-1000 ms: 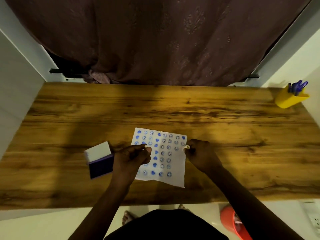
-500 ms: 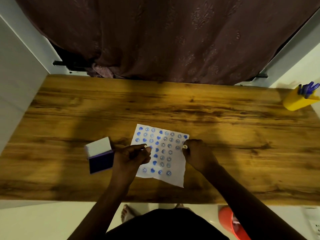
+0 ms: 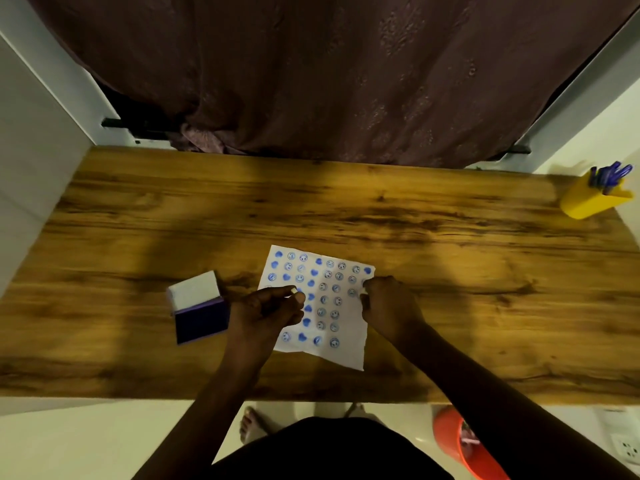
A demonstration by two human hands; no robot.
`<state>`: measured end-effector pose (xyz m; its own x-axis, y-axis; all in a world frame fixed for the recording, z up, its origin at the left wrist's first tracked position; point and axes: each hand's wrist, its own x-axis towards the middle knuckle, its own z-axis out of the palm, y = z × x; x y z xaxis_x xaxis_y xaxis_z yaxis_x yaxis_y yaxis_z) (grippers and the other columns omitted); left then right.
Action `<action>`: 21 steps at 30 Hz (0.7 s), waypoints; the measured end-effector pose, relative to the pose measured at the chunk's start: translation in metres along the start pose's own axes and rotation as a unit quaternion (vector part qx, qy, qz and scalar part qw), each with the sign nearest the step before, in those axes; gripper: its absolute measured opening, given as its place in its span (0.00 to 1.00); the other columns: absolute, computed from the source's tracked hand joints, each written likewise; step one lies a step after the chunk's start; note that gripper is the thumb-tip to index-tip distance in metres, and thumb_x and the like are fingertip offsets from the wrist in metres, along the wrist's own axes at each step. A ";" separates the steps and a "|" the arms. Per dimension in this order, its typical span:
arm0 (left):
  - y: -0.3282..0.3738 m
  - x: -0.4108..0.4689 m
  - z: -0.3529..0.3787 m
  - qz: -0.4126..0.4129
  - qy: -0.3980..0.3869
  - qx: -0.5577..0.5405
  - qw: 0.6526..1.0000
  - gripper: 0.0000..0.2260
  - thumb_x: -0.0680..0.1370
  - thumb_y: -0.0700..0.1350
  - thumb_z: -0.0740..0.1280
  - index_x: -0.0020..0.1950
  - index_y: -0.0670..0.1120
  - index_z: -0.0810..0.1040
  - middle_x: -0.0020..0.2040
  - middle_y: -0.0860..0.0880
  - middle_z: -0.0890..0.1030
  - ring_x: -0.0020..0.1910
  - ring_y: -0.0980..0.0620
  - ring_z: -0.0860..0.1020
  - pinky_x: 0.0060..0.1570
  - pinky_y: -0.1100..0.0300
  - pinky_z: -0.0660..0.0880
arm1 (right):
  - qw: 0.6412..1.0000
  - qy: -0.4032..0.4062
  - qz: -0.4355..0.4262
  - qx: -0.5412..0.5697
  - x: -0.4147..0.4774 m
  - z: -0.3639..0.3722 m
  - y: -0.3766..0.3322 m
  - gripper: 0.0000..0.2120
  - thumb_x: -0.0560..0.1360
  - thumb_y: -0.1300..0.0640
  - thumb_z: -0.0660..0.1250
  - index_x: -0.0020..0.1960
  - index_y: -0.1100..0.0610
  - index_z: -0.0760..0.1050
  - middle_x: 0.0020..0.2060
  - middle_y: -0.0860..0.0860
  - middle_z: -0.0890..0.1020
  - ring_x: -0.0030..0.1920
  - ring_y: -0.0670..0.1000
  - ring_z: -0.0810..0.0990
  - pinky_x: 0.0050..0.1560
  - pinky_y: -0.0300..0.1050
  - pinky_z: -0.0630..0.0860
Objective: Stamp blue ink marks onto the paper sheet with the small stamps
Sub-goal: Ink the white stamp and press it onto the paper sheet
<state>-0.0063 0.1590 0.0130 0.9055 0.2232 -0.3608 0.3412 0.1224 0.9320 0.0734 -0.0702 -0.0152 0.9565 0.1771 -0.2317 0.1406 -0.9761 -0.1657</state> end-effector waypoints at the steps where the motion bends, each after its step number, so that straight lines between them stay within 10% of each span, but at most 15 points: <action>1: 0.002 -0.002 -0.001 0.000 0.000 -0.002 1.000 0.18 0.70 0.51 0.79 0.57 0.45 0.87 0.48 0.48 0.91 0.46 0.47 0.90 0.53 0.47 0.85 | 1.000 0.005 0.003 -0.002 0.000 -0.001 0.000 0.16 0.78 0.50 0.69 0.62 0.56 0.80 0.58 0.54 0.85 0.54 0.53 0.85 0.50 0.46 0.84; 10: 0.002 -0.008 0.003 0.014 -0.029 0.038 0.999 0.15 0.73 0.46 0.80 0.59 0.45 0.86 0.48 0.48 0.90 0.46 0.46 0.90 0.55 0.43 0.85 | 0.986 0.066 0.024 0.153 -0.003 -0.046 0.014 0.10 0.75 0.50 0.73 0.49 0.56 0.85 0.44 0.50 0.88 0.39 0.46 0.84 0.34 0.35 0.72; 13: 0.000 -0.012 0.012 0.024 -0.060 0.060 0.996 0.17 0.68 0.49 0.81 0.55 0.49 0.87 0.45 0.49 0.91 0.46 0.48 0.90 0.54 0.47 0.85 | 0.930 0.148 0.076 0.328 -0.027 -0.073 0.030 0.08 0.73 0.47 0.76 0.42 0.51 0.86 0.34 0.46 0.86 0.34 0.42 0.82 0.35 0.38 0.73; 17: -0.003 -0.018 0.030 0.041 -0.114 0.058 0.991 0.14 0.70 0.38 0.81 0.49 0.56 0.89 0.45 0.50 0.91 0.46 0.51 0.90 0.53 0.50 0.86 | 0.805 0.045 0.125 0.579 -0.067 -0.076 0.033 0.05 0.72 0.52 0.77 0.47 0.51 0.87 0.37 0.51 0.88 0.39 0.49 0.84 0.40 0.43 0.79; 21: -0.002 -0.024 0.049 0.025 -0.153 0.052 0.986 0.15 0.70 0.36 0.81 0.51 0.53 0.89 0.47 0.45 0.91 0.49 0.44 0.89 0.55 0.43 0.84 | 0.781 -0.029 0.085 0.617 -0.104 -0.064 0.033 0.10 0.71 0.50 0.77 0.51 0.51 0.87 0.41 0.51 0.88 0.40 0.46 0.85 0.38 0.35 0.78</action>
<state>-0.0162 0.1059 0.0220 0.9504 -0.0784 -0.3009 0.3029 0.0149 0.9529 -0.0047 -0.1290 0.0649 0.9164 0.0973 -0.3883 -0.3756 -0.1265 -0.9181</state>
